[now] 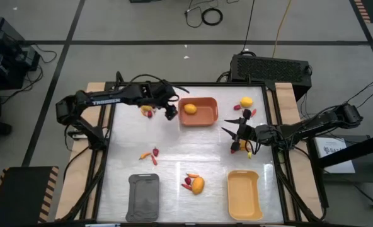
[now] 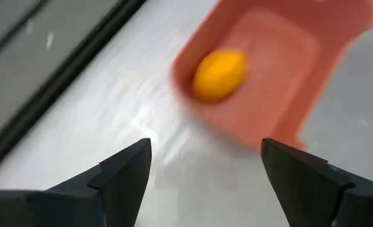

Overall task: Sort produce into baskets
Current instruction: Put the yellow lemon into the orange bin

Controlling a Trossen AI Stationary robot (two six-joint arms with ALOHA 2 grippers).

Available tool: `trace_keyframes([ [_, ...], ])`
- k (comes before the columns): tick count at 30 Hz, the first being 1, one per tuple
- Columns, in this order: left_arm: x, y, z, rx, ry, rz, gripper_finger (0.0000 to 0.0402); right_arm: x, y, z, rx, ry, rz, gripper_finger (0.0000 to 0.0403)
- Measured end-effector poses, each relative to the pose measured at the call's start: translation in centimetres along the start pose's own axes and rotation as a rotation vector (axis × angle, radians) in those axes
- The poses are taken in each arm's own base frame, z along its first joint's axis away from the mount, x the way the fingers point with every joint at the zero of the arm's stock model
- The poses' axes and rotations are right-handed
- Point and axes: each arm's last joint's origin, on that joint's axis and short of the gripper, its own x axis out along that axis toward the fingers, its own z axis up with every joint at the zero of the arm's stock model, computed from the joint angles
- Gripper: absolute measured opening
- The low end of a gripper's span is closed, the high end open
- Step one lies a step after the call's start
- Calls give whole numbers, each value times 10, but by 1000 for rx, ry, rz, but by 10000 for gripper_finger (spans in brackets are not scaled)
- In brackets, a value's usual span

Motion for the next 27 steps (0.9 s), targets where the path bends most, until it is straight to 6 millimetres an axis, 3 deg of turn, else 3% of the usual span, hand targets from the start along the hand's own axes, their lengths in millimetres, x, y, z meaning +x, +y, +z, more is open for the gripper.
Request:
trace_keyframes([
  [7,-3,25,-16,-117,177,88,306,0,0,1,9,-11,-1,157],
  [18,1,93,-18,-475,240,240,306,0,0,3,44,-24,0,157],
  [27,29,113,-25,-651,372,215,306,0,0,3,41,-24,0,157],
])
